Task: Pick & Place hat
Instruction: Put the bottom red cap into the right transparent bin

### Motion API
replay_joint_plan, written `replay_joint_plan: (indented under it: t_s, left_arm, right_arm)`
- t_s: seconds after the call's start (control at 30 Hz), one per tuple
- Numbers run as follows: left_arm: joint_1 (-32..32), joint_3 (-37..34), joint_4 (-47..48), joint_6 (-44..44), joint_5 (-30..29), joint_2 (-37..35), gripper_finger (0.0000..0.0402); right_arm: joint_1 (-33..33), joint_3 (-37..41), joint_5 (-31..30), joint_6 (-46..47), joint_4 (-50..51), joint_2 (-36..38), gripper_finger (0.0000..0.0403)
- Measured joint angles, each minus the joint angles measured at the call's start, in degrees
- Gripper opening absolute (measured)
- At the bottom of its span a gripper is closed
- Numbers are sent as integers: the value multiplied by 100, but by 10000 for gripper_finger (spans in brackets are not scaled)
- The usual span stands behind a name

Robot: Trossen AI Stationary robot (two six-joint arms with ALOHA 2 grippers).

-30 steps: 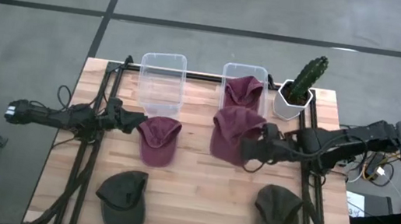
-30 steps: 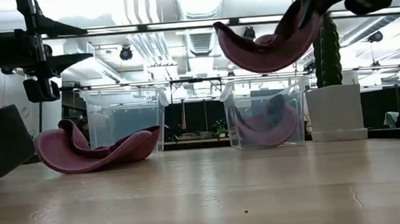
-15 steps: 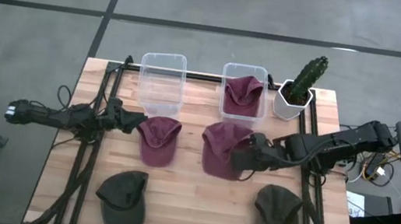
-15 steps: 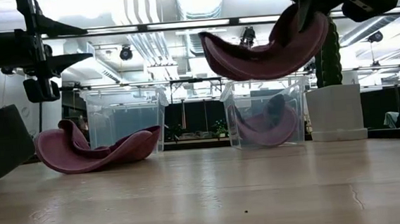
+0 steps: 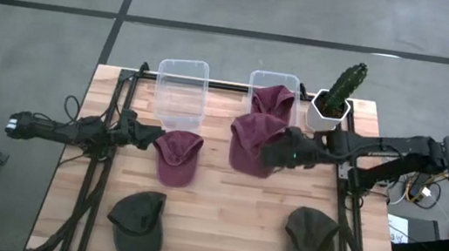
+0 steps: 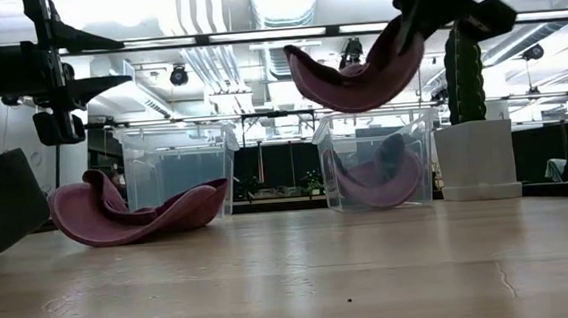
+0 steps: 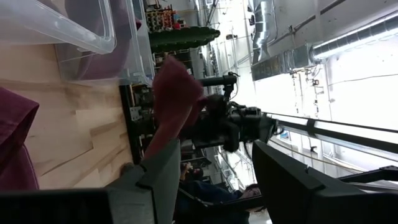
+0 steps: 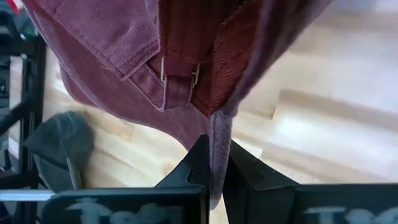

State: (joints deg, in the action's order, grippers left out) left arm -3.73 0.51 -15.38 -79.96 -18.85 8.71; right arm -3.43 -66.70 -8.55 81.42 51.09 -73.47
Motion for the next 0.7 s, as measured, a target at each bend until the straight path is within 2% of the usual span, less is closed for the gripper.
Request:
replay_joint_plan:
  t_s: [0.27, 0.47, 0.7]
  left_arm:
    - [0, 0, -2, 1, 16, 0, 193]
    - [0, 0, 0, 17, 113, 0, 193]
    - [0, 0, 0, 20, 129, 0, 193]
  right_arm:
    - [1015, -833, -4, -1479, 565, -57, 13]
    - [1801, -1565, -237, -2465, 1086, -157, 13]
    - [2651, -1921, -252, -3524, 1117, -290, 13]
